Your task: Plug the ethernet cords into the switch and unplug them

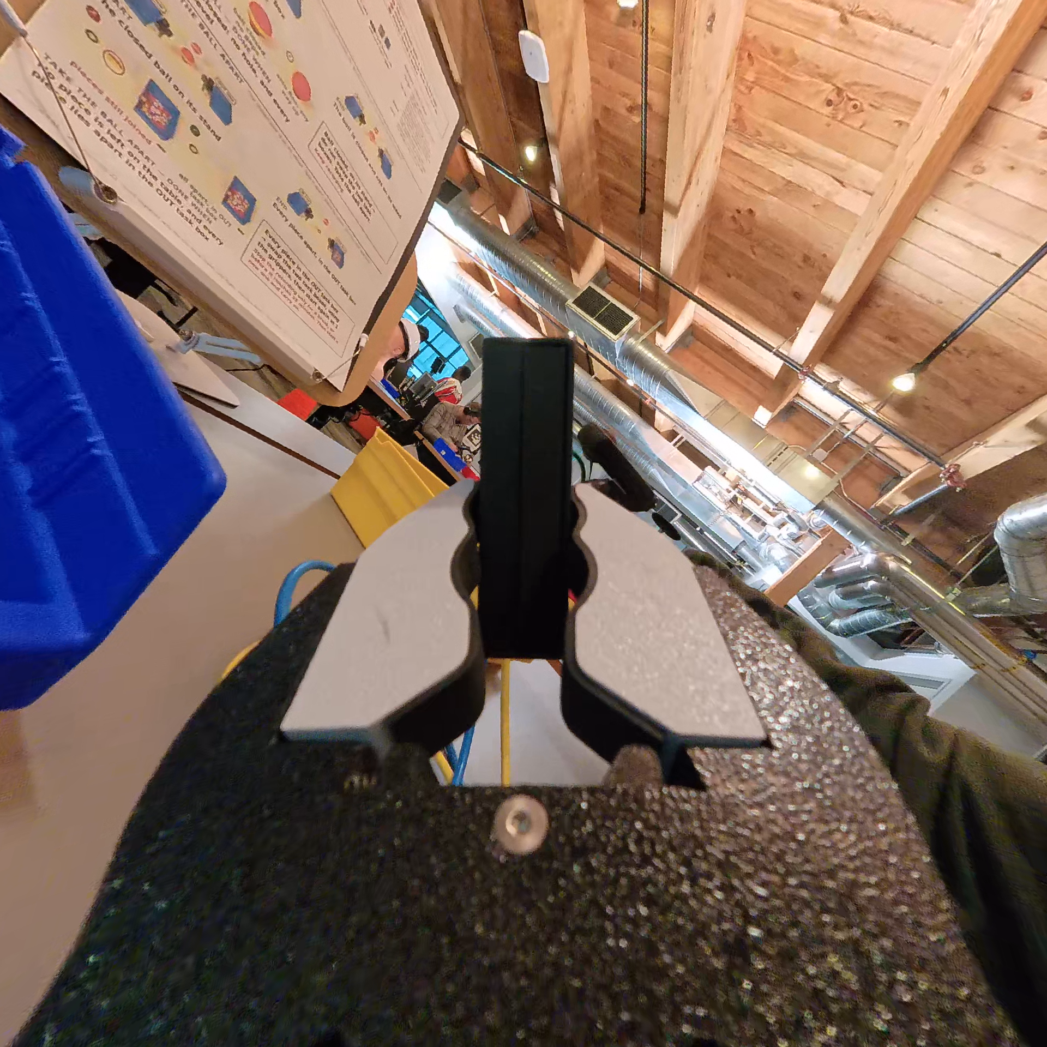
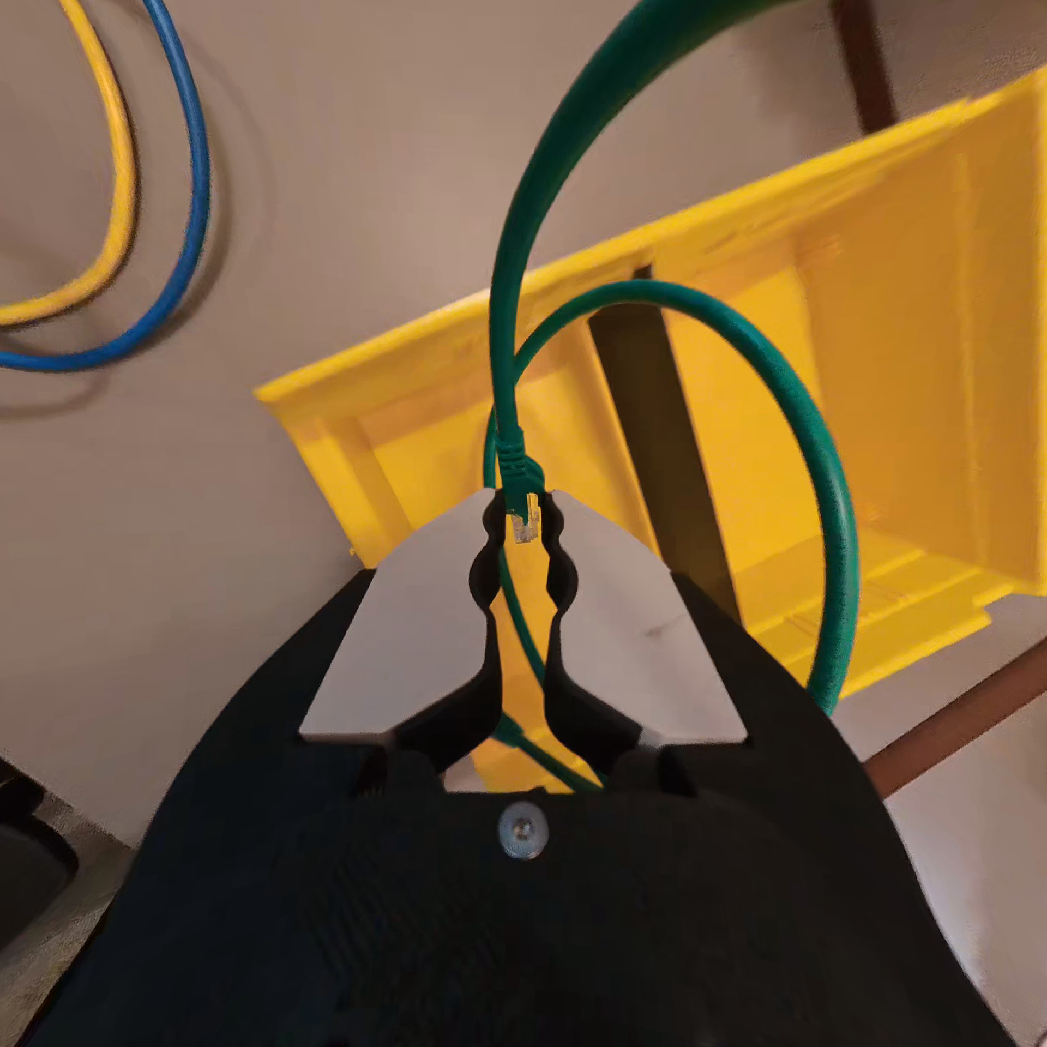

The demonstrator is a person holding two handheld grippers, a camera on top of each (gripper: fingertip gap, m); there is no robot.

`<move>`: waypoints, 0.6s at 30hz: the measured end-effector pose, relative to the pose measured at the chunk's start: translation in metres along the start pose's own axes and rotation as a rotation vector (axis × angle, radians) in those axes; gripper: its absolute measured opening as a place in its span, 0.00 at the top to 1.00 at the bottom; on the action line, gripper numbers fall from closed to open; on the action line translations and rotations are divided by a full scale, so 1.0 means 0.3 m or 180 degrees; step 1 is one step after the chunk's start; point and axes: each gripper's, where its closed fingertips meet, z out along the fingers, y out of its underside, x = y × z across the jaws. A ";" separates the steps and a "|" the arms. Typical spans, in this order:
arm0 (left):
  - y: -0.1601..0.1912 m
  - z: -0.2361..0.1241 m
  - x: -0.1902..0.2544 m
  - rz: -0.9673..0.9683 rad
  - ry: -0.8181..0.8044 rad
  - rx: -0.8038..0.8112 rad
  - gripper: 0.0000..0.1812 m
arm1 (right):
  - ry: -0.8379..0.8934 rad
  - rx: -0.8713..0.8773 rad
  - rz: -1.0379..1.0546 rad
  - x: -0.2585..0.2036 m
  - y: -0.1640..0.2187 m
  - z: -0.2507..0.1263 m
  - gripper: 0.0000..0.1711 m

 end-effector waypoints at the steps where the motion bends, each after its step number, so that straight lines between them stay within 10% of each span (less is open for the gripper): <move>1: 0.002 0.001 -0.002 -0.0015 -0.0001 -0.0004 0.85 | 0.0011 0.0076 -0.0004 0.013 -0.023 -0.025 0.93; 7: 0.011 0.003 -0.022 -0.0082 -0.0025 -0.0013 0.85 | -0.0167 0.0378 0.0025 0.018 -0.106 -0.127 0.93; 18: 0.018 0.005 -0.019 -0.0107 0.0001 -0.0040 0.85 | -0.0482 0.0045 0.0298 -0.055 0.075 0.060 0.93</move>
